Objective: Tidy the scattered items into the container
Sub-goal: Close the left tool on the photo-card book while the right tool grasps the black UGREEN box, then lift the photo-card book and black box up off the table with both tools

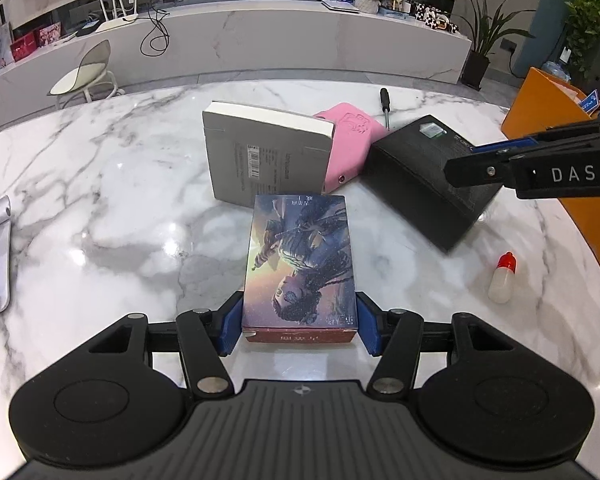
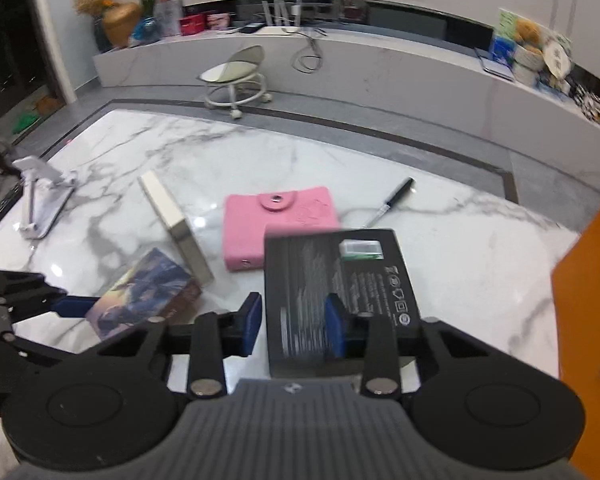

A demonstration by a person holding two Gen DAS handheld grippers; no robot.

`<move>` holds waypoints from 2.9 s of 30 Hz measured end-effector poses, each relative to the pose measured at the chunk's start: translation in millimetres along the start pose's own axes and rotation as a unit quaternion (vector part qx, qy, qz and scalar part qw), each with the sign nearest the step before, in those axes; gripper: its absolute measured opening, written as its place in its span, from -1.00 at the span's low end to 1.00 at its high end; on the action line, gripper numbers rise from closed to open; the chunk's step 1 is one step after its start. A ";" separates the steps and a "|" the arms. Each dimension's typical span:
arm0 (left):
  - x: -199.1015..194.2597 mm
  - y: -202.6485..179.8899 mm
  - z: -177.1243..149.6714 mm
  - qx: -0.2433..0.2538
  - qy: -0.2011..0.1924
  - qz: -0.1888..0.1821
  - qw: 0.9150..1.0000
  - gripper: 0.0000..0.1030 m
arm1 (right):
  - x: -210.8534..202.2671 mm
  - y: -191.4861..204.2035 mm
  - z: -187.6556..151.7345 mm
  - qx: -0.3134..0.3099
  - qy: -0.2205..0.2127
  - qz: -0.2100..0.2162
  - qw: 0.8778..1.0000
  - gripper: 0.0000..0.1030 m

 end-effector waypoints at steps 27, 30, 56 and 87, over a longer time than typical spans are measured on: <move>5.2 -3.5 -6.4 0.009 0.015 -0.004 1.000 0.28 | 43.2 -33.7 -5.3 -0.052 0.035 0.081 0.995 1.00; 4.5 -3.7 -7.1 0.009 0.016 -0.004 1.000 0.29 | 42.9 -31.0 -5.6 -0.053 0.037 0.075 0.995 1.00; 3.1 -4.9 -6.4 0.010 0.015 -0.008 1.000 0.29 | 64.3 -4.7 -41.4 -0.071 0.165 0.049 0.983 0.98; -92.7 -6.4 51.2 0.014 -0.101 0.021 0.995 0.28 | -72.8 -36.1 40.9 -0.027 0.011 0.033 0.999 0.98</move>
Point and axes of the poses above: each gripper's, at about its wrist camera, not at the fingertips, and x roughly the way its jaws point, y to its left, z to its top, the point moved 7 cm from there along x, roughly the way its jaws point, and after that the axes turned 3 degrees about -x, right-handed, at the moved point
